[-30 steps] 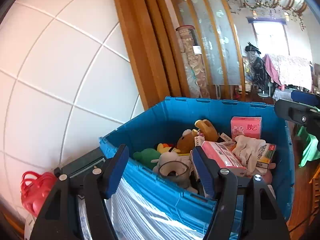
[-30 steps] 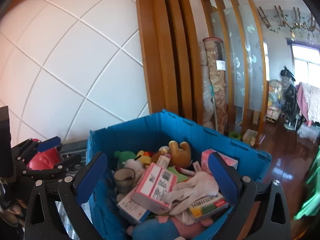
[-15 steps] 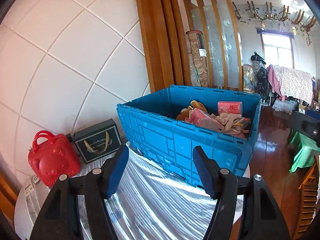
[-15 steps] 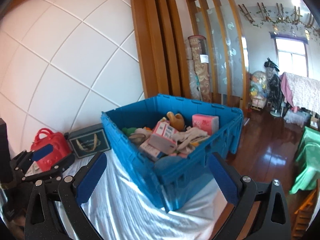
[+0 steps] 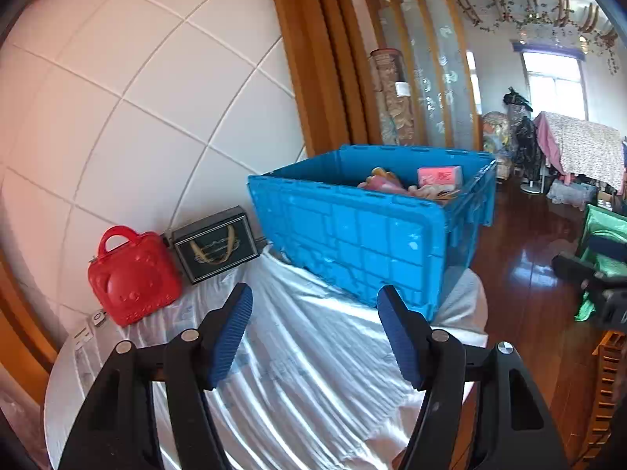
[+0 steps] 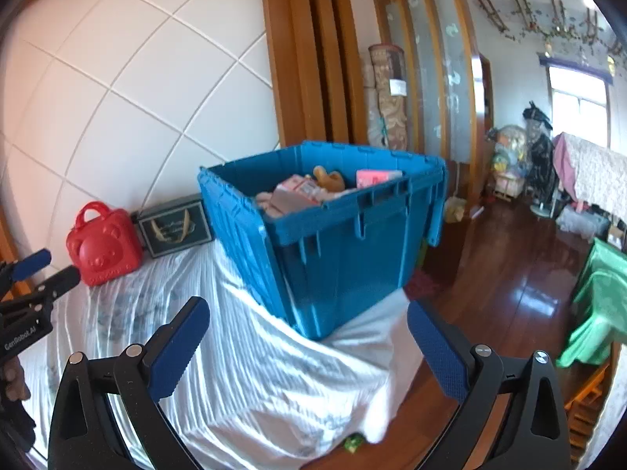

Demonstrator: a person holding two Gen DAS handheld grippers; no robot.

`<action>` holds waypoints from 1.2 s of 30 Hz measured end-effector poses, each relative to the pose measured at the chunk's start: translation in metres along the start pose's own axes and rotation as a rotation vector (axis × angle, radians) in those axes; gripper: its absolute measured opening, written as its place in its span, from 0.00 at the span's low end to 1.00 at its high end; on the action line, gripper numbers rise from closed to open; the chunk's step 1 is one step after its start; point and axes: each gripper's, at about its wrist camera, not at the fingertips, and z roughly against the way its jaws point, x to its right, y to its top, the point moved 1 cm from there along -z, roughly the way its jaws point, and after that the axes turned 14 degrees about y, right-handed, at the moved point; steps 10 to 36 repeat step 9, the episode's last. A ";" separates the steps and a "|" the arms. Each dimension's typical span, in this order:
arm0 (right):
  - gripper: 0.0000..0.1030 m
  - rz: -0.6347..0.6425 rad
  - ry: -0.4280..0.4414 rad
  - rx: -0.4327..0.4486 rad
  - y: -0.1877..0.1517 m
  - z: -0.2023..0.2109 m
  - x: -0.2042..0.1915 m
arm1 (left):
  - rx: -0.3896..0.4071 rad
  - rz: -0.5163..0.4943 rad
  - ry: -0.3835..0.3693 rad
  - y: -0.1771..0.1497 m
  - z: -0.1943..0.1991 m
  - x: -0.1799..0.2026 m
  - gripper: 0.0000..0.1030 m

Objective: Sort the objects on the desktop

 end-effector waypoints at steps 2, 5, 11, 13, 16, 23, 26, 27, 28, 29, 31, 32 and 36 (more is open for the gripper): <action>1.00 0.010 0.024 0.006 -0.008 0.010 0.003 | 0.017 0.017 -0.024 0.005 0.010 0.017 0.64; 1.00 0.077 -0.006 -0.017 -0.006 0.014 0.002 | -0.008 0.070 -0.081 0.011 0.013 0.029 0.64; 1.00 0.088 0.005 -0.018 0.006 0.011 0.000 | 0.009 0.115 -0.070 0.019 0.012 0.030 0.63; 1.00 0.088 0.005 -0.018 0.006 0.011 0.000 | 0.009 0.115 -0.070 0.019 0.012 0.030 0.63; 1.00 0.088 0.005 -0.018 0.006 0.011 0.000 | 0.009 0.115 -0.070 0.019 0.012 0.030 0.63; 1.00 0.088 0.005 -0.018 0.006 0.011 0.000 | 0.009 0.115 -0.070 0.019 0.012 0.030 0.63; 1.00 0.088 0.005 -0.018 0.006 0.011 0.000 | 0.009 0.115 -0.070 0.019 0.012 0.030 0.63; 1.00 0.088 0.005 -0.018 0.006 0.011 0.000 | 0.009 0.115 -0.070 0.019 0.012 0.030 0.63; 1.00 0.088 0.005 -0.018 0.006 0.011 0.000 | 0.009 0.115 -0.070 0.019 0.012 0.030 0.63; 1.00 0.088 0.005 -0.018 0.006 0.011 0.000 | 0.009 0.115 -0.070 0.019 0.012 0.030 0.63; 1.00 0.088 0.005 -0.018 0.006 0.011 0.000 | 0.009 0.115 -0.070 0.019 0.012 0.030 0.63; 1.00 0.088 0.005 -0.018 0.006 0.011 0.000 | 0.009 0.115 -0.070 0.019 0.012 0.030 0.63; 1.00 0.088 0.005 -0.018 0.006 0.011 0.000 | 0.009 0.115 -0.070 0.019 0.012 0.030 0.63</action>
